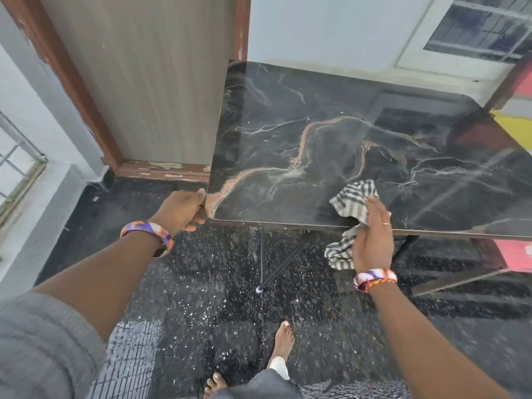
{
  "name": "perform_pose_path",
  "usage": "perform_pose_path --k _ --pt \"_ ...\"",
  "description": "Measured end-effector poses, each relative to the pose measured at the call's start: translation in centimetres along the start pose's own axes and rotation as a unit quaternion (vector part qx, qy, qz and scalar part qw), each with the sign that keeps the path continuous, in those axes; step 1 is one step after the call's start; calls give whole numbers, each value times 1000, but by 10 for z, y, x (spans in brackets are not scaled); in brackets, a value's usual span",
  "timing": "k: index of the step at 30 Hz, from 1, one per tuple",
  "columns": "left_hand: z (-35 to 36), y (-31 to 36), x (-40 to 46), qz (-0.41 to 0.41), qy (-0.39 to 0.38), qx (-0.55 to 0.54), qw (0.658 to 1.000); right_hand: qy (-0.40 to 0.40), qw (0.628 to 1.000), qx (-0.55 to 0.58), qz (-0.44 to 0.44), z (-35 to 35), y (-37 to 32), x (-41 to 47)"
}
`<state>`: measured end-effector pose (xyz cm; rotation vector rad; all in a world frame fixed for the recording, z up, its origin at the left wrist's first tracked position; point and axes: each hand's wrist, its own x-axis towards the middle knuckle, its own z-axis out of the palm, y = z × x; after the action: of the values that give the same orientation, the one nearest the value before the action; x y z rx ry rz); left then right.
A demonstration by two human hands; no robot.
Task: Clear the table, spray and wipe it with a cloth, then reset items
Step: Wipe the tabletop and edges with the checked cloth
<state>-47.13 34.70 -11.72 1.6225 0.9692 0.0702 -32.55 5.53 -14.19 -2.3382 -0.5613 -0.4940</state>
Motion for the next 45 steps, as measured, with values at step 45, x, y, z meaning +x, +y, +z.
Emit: perform_pose_path --k 45 --pt "60 184 -3 281 -36 -121 951 -268 882 368 125 -21 -137 90"
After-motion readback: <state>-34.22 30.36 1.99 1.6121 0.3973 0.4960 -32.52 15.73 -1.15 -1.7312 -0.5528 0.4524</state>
